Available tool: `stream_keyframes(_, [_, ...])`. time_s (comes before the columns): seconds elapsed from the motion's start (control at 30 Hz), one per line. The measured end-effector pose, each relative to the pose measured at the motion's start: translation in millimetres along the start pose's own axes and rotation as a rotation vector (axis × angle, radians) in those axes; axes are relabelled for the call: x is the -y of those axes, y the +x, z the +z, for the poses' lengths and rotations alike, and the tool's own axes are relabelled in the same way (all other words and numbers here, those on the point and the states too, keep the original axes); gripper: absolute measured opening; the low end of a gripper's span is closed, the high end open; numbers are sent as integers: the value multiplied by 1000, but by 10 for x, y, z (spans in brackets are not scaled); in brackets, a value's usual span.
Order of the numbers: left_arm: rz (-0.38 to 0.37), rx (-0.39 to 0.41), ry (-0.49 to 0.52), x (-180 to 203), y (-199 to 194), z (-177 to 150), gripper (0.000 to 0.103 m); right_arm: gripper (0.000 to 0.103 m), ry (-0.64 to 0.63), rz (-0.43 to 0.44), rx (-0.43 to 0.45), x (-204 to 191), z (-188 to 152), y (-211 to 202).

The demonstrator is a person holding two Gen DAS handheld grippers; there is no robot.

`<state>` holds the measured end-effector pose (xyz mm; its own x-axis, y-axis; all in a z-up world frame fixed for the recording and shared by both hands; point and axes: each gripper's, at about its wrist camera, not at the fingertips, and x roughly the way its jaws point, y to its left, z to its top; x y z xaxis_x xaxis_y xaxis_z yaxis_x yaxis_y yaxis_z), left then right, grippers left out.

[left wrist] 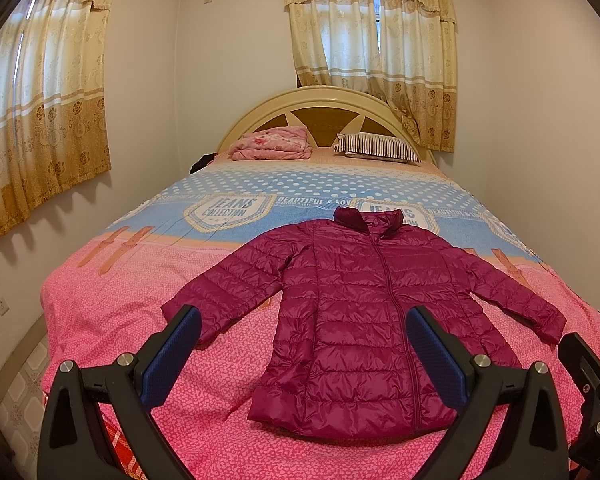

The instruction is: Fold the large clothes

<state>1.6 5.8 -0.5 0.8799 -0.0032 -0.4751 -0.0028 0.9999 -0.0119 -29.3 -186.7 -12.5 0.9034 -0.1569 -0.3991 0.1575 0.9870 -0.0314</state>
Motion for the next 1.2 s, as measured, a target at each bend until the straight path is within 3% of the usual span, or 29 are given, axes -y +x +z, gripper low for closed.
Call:
stream_keyframes(0.43, [-2,-27,5,29,130,-79,102,103,6,12,-21,-12,-57,63])
stream_keyframes(0.67, [-7,-51,32,57,468,-117,102,103,34,25,-85,149,-132,395])
stream_keyframes(1.0, [-16,-122,150,367,1422,-157,102,103,154,-88,-197,883,-352,1155])
stream_keyframes(1.2, [-25,-148,188,607,2002,-77,102,103,264,-233,-252,1648,-474,1589])
